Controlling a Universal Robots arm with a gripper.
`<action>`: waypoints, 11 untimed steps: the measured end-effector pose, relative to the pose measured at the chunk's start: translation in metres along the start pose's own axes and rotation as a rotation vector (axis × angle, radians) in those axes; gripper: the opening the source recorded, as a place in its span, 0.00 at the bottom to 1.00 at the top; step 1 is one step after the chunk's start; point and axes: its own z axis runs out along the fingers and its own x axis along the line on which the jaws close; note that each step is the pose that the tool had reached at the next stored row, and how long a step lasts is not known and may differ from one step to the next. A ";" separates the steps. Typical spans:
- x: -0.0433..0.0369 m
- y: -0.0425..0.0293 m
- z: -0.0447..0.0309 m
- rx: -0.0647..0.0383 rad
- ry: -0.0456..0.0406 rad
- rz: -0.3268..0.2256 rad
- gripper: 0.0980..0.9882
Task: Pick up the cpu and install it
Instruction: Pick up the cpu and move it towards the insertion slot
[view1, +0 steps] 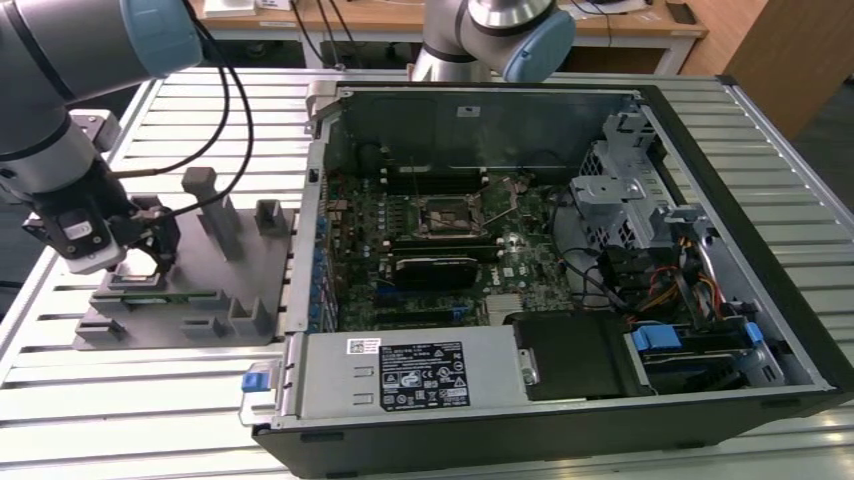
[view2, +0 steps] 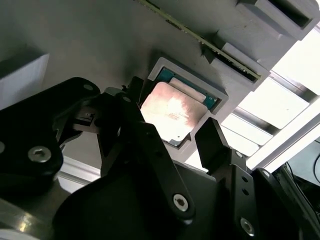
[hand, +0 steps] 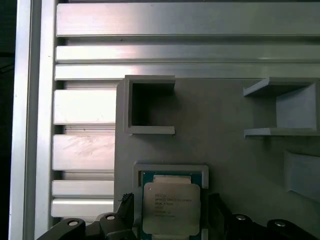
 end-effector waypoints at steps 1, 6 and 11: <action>0.0004 0.0000 -0.0001 0.000 0.0000 0.000 0.67; 0.0008 0.0009 0.0000 0.000 -0.0004 0.001 0.67; 0.0008 0.0016 -0.0001 0.001 -0.0002 0.001 0.67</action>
